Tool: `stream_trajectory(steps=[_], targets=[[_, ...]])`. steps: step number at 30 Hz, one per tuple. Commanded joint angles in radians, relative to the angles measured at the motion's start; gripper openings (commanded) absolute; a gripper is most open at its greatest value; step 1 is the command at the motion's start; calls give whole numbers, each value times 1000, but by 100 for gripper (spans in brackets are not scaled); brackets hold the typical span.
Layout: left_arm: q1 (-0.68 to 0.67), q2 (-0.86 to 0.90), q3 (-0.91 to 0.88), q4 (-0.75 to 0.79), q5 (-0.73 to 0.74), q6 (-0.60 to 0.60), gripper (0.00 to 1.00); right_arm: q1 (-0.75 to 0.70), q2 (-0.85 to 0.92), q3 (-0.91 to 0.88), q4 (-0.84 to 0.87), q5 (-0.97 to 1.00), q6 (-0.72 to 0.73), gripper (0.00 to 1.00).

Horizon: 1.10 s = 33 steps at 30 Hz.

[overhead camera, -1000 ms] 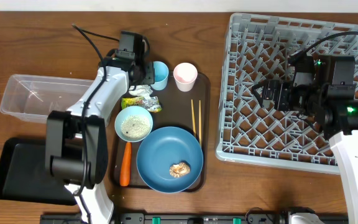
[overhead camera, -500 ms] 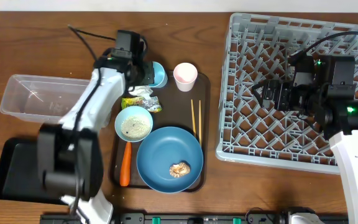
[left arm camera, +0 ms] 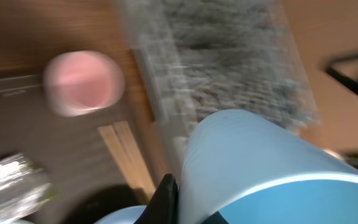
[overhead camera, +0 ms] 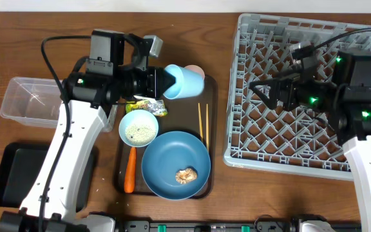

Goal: Sort waste into correct bins and load items into the dishwasher rack
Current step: 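Lift the blue cup and pass it to the right gripper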

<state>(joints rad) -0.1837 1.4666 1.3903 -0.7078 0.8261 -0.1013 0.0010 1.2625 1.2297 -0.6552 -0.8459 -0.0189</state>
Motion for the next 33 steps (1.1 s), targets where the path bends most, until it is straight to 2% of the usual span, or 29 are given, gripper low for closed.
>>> stream_trajectory(steps=[1, 5, 10, 20, 25, 27, 28, 31, 33], targets=[[3, -34, 18, 23, 326, 38, 6, -1, -35, 19, 63, -424, -76, 78], [3, -36, 18, 90, 529, 37, 7, 38, -34, 19, 108, -497, -80, 79], [3, -36, 18, 136, 650, 37, 6, 134, -34, 19, 172, -497, -89, 80], [3, -36, 18, 138, 660, 34, 6, 302, -34, 19, 231, -339, -95, 79], [3, -36, 18, 138, 659, 34, 6, 350, -34, 19, 298, -332, -95, 79], [3, -36, 18, 138, 659, 34, 6, 361, -34, 19, 312, -331, -95, 73], [3, -36, 18, 138, 659, 34, 6, 364, -34, 19, 315, -331, -94, 64], [3, -36, 18, 138, 659, 34, 6, 364, -34, 19, 315, -328, -94, 51], [3, -36, 18, 138, 658, 34, 8, 364, -34, 19, 315, -328, -83, 47]])
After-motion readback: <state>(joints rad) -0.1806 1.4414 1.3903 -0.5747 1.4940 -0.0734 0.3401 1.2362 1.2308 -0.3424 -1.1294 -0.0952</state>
